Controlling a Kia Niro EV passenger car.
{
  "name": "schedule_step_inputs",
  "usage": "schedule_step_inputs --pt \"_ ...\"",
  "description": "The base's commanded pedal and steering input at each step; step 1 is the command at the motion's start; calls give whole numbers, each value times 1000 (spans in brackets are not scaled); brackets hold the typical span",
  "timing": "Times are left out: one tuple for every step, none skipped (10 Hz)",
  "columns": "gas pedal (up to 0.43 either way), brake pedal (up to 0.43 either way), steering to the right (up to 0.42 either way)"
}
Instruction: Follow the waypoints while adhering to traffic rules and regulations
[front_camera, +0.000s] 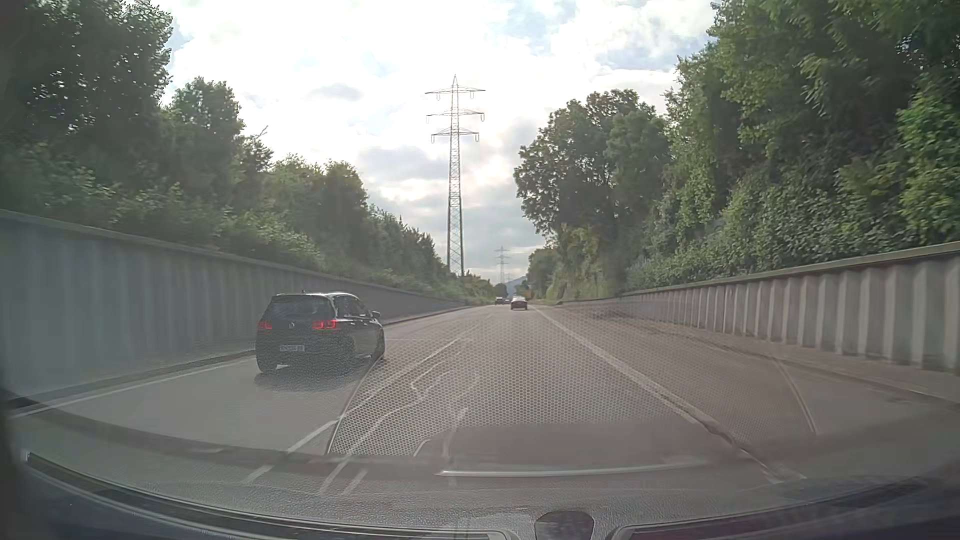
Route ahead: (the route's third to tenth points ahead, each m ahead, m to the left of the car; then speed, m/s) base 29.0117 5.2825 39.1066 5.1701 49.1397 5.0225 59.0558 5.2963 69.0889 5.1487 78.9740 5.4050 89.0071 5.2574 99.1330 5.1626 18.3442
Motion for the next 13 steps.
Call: schedule_step_inputs --pt "169 0 0" --pt "169 0 -1" --pt "169 0 -1" --pt "169 0 -1" --pt "169 0 -1" --pt "169 0 -1" --pt "169 0 -1" --pt "169 0 -1" --pt "169 0 -1" --pt "169 0 -1" --pt "169 0 -1" --pt "169 0 -1" --pt "169 0 -1"
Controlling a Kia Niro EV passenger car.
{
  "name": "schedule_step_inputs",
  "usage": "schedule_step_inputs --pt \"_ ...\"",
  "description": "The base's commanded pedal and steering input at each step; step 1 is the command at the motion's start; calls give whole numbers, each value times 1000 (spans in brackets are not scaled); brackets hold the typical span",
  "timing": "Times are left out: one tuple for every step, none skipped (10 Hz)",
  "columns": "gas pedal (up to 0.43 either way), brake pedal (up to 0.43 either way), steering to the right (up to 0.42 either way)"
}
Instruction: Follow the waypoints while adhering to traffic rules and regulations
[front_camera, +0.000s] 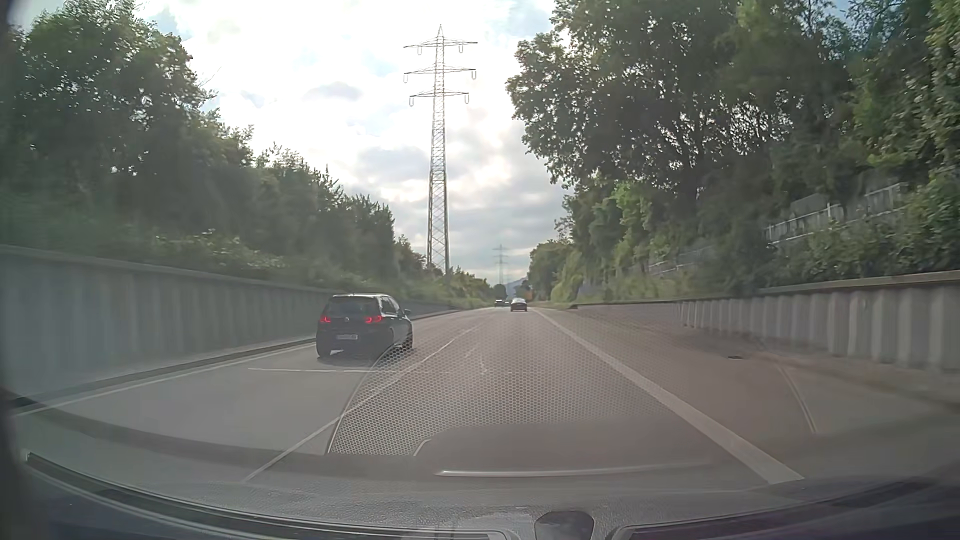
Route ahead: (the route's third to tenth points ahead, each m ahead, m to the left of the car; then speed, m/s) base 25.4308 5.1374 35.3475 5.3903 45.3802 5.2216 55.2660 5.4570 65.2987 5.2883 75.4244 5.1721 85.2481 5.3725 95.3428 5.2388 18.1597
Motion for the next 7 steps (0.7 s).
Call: schedule_step_inputs --pt "169 0 -1" --pt "177 0 -1" --pt "177 0 -1" --pt "177 0 -1" --pt "177 0 -1" --pt "177 0 -1" --pt "177 0 -1"
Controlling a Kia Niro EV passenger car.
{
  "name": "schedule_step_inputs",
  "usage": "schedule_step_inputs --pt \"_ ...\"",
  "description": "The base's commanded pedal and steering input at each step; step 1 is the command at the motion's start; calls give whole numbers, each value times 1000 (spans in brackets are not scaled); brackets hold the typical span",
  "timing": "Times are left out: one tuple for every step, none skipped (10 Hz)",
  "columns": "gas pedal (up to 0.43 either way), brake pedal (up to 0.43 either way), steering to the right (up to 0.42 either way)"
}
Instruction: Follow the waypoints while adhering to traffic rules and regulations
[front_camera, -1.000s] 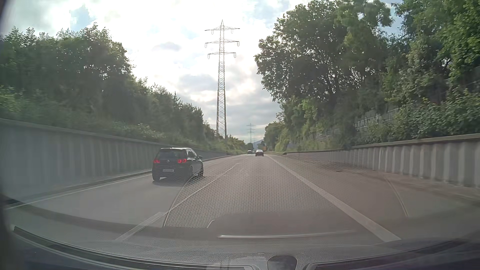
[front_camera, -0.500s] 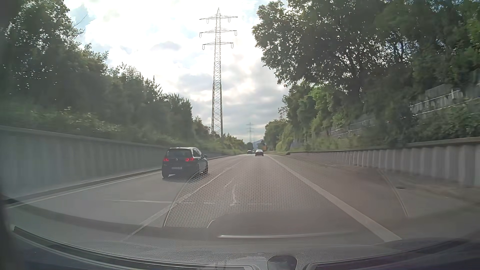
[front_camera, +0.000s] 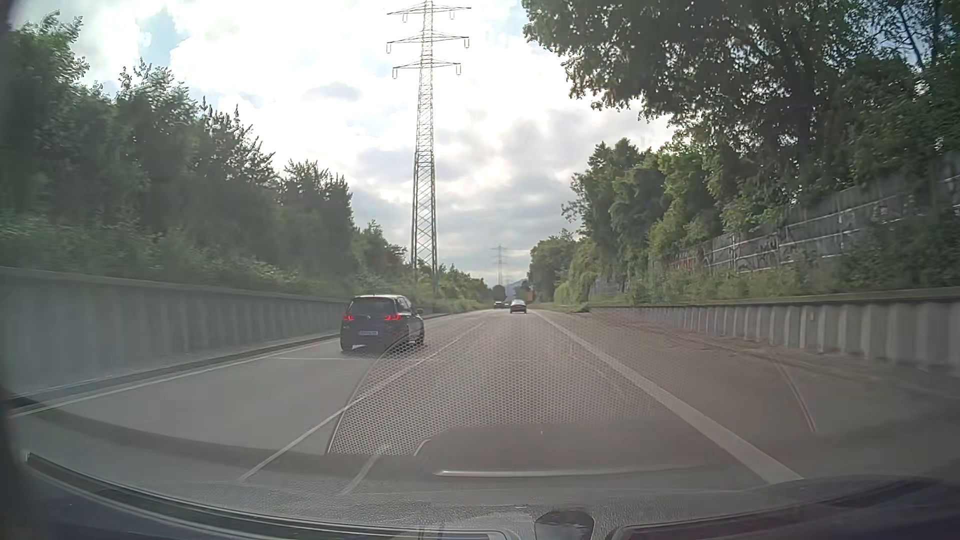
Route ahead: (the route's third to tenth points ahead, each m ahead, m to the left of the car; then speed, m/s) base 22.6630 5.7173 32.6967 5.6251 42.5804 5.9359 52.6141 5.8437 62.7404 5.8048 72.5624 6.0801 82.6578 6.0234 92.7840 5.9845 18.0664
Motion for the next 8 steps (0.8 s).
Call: schedule_step_inputs --pt "177 0 -1" --pt "177 0 -1" --pt "177 0 -1" --pt "177 0 -1" --pt "177 0 -1" --pt "189 0 -1" --pt "189 0 -1" --pt "189 0 -1"
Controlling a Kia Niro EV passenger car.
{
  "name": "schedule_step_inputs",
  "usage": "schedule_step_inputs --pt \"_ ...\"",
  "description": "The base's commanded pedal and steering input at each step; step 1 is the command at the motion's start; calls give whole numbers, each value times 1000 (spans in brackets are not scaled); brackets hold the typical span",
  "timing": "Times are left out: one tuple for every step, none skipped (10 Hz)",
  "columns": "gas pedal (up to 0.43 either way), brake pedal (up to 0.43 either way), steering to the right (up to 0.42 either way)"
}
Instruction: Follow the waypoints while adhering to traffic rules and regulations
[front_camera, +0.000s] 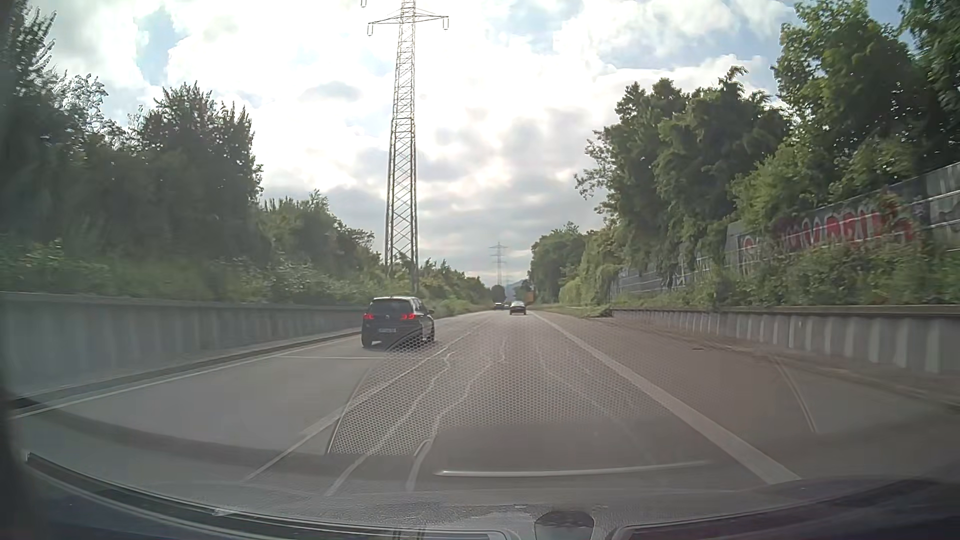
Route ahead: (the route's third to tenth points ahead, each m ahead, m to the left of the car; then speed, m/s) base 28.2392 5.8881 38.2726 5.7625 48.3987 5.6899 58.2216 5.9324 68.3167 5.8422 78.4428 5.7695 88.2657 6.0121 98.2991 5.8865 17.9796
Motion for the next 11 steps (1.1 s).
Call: schedule_step_inputs --pt "189 0 -1" --pt "189 0 -2" --pt "189 0 -2" --pt "189 0 -2" --pt "189 0 -2" --pt "189 0 -1" --pt "189 0 -1" --pt "189 0 -1" --pt "189 0 -2" --pt "189 0 -1" --pt "189 0 -2"
